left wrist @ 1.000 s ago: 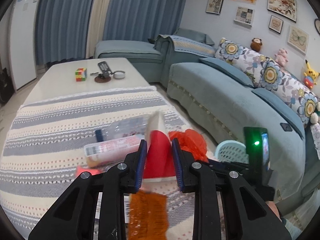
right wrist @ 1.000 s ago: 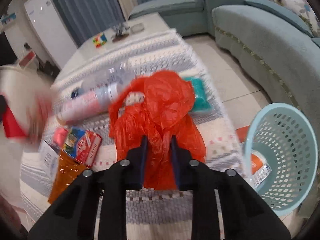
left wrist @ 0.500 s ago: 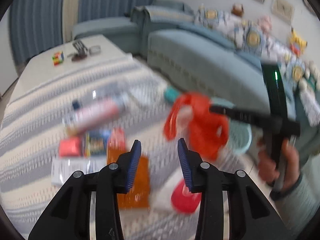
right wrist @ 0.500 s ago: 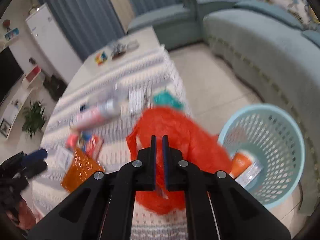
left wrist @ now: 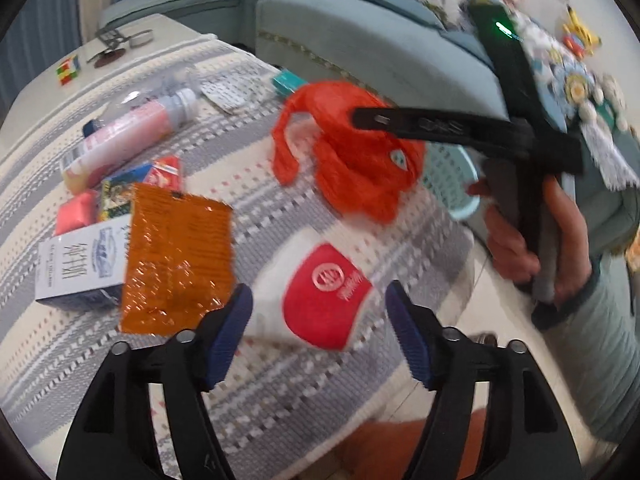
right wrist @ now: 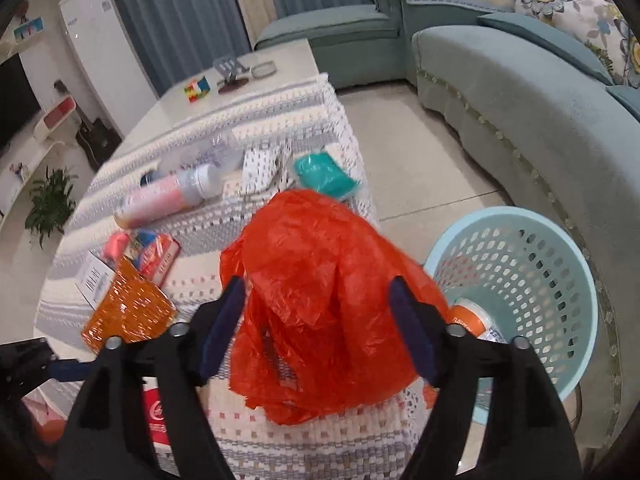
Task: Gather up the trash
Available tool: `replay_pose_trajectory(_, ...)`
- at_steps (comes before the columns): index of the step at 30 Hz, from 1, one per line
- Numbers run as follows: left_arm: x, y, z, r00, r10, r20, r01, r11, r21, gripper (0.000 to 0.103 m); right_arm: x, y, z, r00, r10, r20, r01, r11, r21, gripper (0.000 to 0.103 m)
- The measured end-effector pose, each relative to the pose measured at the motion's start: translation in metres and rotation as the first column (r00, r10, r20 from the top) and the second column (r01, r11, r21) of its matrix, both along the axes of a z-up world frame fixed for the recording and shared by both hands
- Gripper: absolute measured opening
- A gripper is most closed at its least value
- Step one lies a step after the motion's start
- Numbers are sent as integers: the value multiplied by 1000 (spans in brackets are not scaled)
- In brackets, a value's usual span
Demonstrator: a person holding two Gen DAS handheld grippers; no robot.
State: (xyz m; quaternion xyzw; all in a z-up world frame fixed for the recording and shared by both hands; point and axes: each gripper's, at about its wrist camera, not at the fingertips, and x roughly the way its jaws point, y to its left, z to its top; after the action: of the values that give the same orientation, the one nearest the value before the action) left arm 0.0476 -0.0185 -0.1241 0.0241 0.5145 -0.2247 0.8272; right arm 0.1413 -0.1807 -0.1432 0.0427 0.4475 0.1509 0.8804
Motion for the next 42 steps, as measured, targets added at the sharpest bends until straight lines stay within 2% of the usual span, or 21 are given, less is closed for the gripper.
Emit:
replay_pose_trajectory(2,-3,-7,-8,999,-34,-11,34,998,58,70,2,8,-7,1000,18,-10,-18,1000,-24,80)
replay_pose_trajectory(4,-6,-14,-17,998,-56,5,54,987,153,70,3,16,-13,999,36,-15,-36,997,-62,82)
replay_pose_trajectory(7,-5,-14,-25,998,-57,10,53,970,237,64,5,27,-18,999,48,-15,-50,992,-120,82)
replay_pose_trajectory(8,-4,-12,-27,999,-52,7,49,967,251,59,6,30,-20,999,49,-18,-51,990,-135,82)
replay_pose_trajectory(11,3,-4,-29,999,-32,15,27,971,238,46,12,34,-27,999,34,-32,-39,986,-164,82)
replay_pose_trajectory(12,6,-1,-28,999,-30,26,23,973,232,42,14,34,-30,999,24,-41,-30,986,-165,78)
replay_pose_trajectory(13,7,1,-27,999,-32,35,23,973,229,42,16,33,-32,999,11,-47,-19,986,-166,63)
replay_pose_trajectory(16,19,2,-22,996,-53,66,37,977,210,38,22,24,-35,997,-41,-58,31,984,-177,34)
replay_pose_trajectory(19,32,-1,-20,993,-76,88,58,980,190,37,24,8,-30,996,-64,-63,58,994,-91,22)
replay_pose_trajectory(22,38,-4,-20,991,-81,106,60,981,184,34,20,-1,-20,996,-81,-33,78,994,-74,20)
replay_pose_trajectory(27,39,1,-7,990,-39,138,25,994,104,23,10,-11,7,994,-102,27,103,994,-46,20)
replay_pose_trajectory(28,39,1,-4,989,-33,144,19,995,98,19,7,-13,13,994,-105,42,107,993,-40,20)
replay_pose_trajectory(29,40,1,-2,988,-27,151,13,996,91,10,5,-16,19,993,-109,55,111,993,-34,20)
replay_pose_trajectory(31,41,0,5,986,-31,166,20,997,70,3,1,-22,33,990,-116,83,118,993,-17,20)
replay_pose_trajectory(33,42,-5,5,986,-55,158,39,994,105,3,-4,-26,46,987,-117,107,119,993,-6,20)
replay_pose_trajectory(36,43,-9,0,992,-72,102,59,990,124,8,-10,-31,57,984,-125,123,126,992,1,20)
replay_pose_trajectory(37,43,-9,-2,995,-70,77,61,992,107,24,-12,-33,59,983,-127,129,127,992,5,20)
replay_pose_trajectory(38,41,-8,-3,997,-54,56,49,995,86,49,-15,-35,61,982,-129,136,129,992,9,20)
replay_pose_trajectory(40,36,-5,-4,999,-17,51,14,998,56,66,-19,-37,65,981,-133,144,132,991,15,20)
replay_pose_trajectory(42,37,-6,-10,1000,-2,-27,2,1000,-10,71,-23,-40,66,979,-138,149,137,990,18,20)
